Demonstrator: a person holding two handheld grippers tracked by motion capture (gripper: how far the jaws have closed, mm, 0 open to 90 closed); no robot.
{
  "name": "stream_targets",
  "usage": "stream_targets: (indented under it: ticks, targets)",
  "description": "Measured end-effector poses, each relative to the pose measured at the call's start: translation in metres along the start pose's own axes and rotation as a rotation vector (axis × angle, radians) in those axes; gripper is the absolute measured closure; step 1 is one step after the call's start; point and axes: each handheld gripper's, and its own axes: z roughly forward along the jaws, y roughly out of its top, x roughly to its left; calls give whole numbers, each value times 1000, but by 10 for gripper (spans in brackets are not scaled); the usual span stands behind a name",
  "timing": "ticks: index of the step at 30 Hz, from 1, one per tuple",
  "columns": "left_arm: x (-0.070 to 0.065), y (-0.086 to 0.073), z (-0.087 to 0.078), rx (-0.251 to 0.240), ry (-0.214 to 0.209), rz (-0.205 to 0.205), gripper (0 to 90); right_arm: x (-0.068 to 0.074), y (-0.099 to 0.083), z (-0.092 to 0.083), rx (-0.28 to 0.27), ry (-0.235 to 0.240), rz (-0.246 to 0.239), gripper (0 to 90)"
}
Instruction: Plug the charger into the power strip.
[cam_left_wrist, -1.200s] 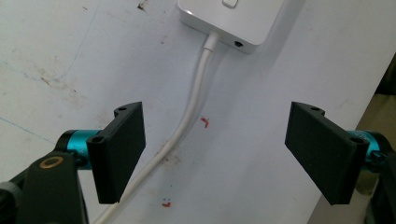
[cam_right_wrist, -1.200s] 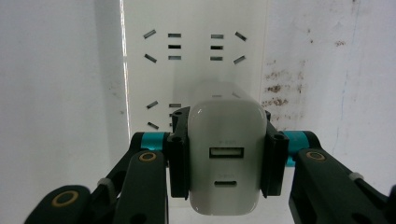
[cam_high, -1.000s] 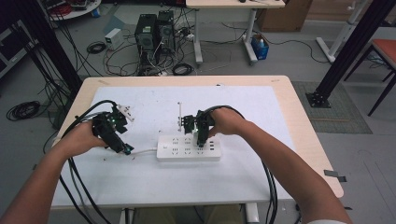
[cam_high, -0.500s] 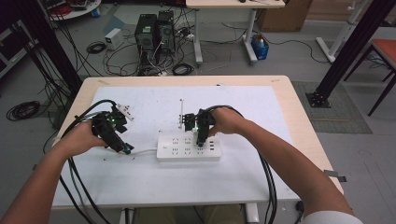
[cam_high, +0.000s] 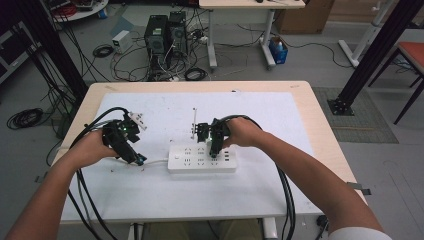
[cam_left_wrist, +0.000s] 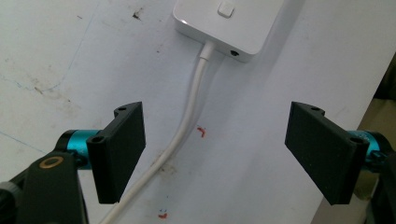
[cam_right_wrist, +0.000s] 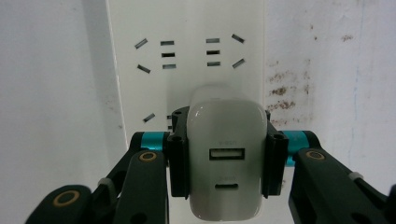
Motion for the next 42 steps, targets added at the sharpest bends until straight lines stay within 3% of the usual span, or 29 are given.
stream_targets:
  ticks: [7,8,9,10,14,18,19,20,22,25,31,34,42]
  targets:
    - [0,-1,4,1,-5,-9,204,8,4,1,18,-47,-37,628]
    - [0,-1,4,1,-5,-9,204,4,2,1,4,-26,-23,628]
    - [-1,-2,1,-10,-3,-18,204,-6,-2,1,-29,40,21,628]
    - [-1,-2,1,-10,-2,-15,204,-9,-4,2,-43,60,37,627]
    - [-1,-5,-1,-6,3,-26,204,-10,-10,3,-90,63,51,627]
    - [-2,-7,-1,-20,5,-42,204,-5,-13,3,-108,41,47,628]
    - [-2,-7,-2,-16,6,-41,204,3,-14,3,-111,-12,8,628]
    - [-1,-7,-1,-19,7,-43,204,6,-13,4,-104,-35,-14,628]
    - [-1,-6,0,-17,5,-46,204,2,-13,3,-100,-15,-7,628]
    - [-2,-4,1,-16,1,-40,204,-11,-16,5,-128,70,45,626]
    - [-2,-2,2,-11,-3,-25,204,-10,-15,6,-124,70,52,627]
    - [-3,-4,3,-18,-4,-34,204,-14,-17,8,-140,97,57,627]
    - [-1,-6,3,-26,-1,-38,204,-15,-17,8,-141,106,54,601]
